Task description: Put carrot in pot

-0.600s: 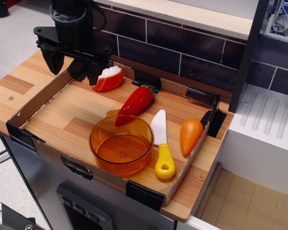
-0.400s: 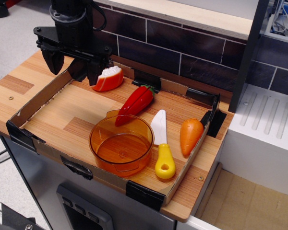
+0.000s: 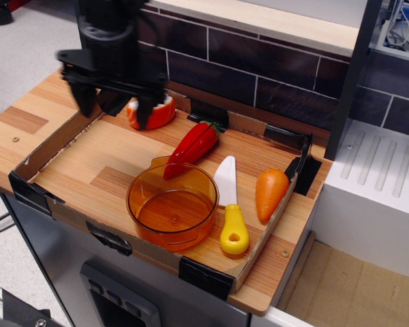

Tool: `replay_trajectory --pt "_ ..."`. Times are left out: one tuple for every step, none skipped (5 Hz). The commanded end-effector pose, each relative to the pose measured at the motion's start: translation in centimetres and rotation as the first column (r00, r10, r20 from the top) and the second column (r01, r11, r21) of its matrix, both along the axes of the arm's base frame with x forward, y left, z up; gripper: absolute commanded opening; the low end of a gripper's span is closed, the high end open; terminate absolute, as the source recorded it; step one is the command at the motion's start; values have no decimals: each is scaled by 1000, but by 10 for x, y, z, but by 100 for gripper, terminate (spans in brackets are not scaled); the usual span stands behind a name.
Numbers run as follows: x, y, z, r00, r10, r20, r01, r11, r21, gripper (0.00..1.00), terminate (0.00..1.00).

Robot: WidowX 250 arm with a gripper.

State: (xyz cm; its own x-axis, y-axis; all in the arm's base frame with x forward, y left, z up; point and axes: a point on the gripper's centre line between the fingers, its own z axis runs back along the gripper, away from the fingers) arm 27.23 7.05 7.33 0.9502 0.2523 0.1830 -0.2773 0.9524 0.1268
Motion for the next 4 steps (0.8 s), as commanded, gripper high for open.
replay_trajectory --pt "21 -46 15 997 -35 70 41 996 -85 100 0" --pt "34 -68 2 998 -42 56 47 993 -106 100 0" --pt "39 -84 -11 997 -63 40 67 991 -119 100 0" --pt "37 -100 -21 994 -107 36 111 984 -140 100 0"
